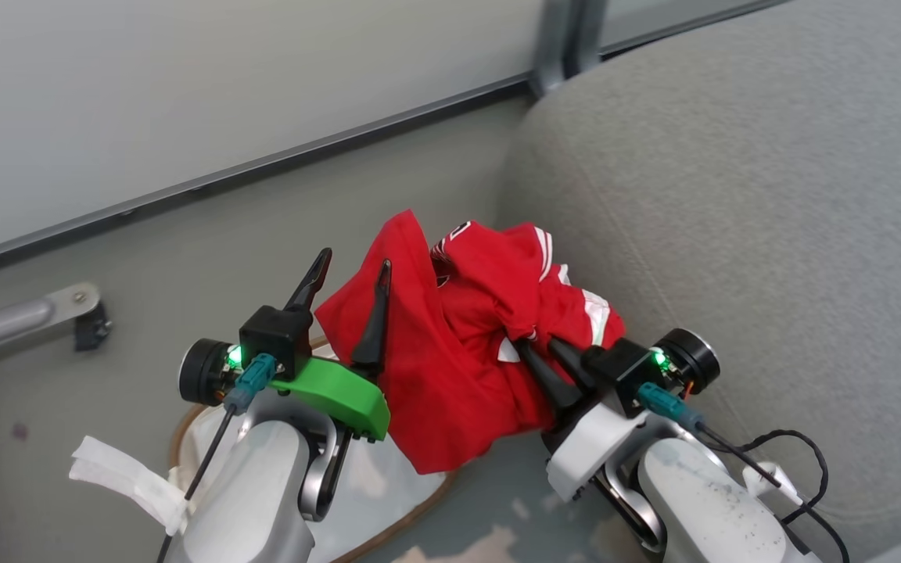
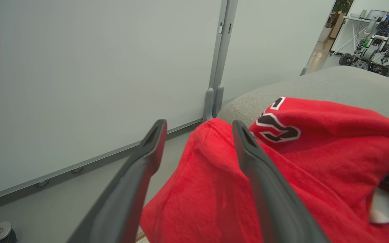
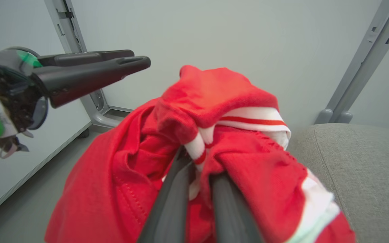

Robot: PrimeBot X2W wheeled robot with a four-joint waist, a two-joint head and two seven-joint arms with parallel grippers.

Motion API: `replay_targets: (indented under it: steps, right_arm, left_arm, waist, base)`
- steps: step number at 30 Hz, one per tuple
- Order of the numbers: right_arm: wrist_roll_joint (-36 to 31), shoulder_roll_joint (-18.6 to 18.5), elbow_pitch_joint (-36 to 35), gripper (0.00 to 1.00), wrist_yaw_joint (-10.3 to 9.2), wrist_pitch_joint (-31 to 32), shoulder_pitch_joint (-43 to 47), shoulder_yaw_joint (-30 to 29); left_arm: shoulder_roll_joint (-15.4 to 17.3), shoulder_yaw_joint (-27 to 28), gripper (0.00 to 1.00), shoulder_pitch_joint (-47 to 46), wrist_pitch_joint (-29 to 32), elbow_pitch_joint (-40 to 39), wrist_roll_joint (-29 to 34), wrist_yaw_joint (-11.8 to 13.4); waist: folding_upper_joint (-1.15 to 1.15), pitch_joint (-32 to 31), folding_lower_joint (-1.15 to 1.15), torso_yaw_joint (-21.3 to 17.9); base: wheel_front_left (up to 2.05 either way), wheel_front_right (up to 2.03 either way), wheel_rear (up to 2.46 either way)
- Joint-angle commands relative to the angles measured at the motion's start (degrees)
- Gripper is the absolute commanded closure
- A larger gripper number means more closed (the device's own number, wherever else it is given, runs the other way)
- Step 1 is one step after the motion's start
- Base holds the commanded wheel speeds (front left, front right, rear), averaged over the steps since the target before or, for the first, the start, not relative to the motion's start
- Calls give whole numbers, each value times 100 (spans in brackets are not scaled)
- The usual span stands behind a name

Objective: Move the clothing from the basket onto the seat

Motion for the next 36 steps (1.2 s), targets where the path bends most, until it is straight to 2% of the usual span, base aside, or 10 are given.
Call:
replay_targets:
  steps: [1, 7, 14, 20, 24, 30, 36]
  right_arm:
    - [32, -14, -79, 100, -6, -15, 79, -61]
    - [106, -11, -272, 100, -6, -15, 192, -190]
    - [-151, -1, -590, 100, -6, -15, 181, -837]
    - [-551, -11, -739, 100, -7, -15, -171, -1366]
    - [-820, -42, -685, 100, -7, -15, -746, -1736]
    - [-1082, -416, -403, 100, -7, -15, -1916, -2133]
    - [-1286, -877, 99, 100, -8, -15, -2965, -2864]
  left_arm:
    - [25, 50, 0, 75, -3, 9, 51, -39]
    - [19, 243, 0, 170, -3, 45, 203, -106]
    - [13, 183, 0, -36, -3, 157, 288, -242]
    - [12, 168, 0, -178, -3, 184, 318, -293]
    - [46, 239, 0, -251, -3, 162, 397, -311]
    - [209, 349, 0, -373, -3, 37, 534, -342]
    - [305, 208, 0, -674, -3, -81, 644, -373]
  waist:
    - [0, 59, 0, -721]
    - [0, 85, 0, -1384]
    - [0, 290, 0, -1556]
    - [0, 539, 0, -1581]
    - [0, 844, 0, -1558]
    - [0, 1363, 0, -1489]
    - [0, 1981, 0, -1088]
  base:
    - [0, 0, 0]
    - [0, 0, 0]
    - [0, 0, 0]
    - [0, 0, 0]
    - [0, 0, 0]
    - [0, 0, 0]
    - [0, 0, 0]
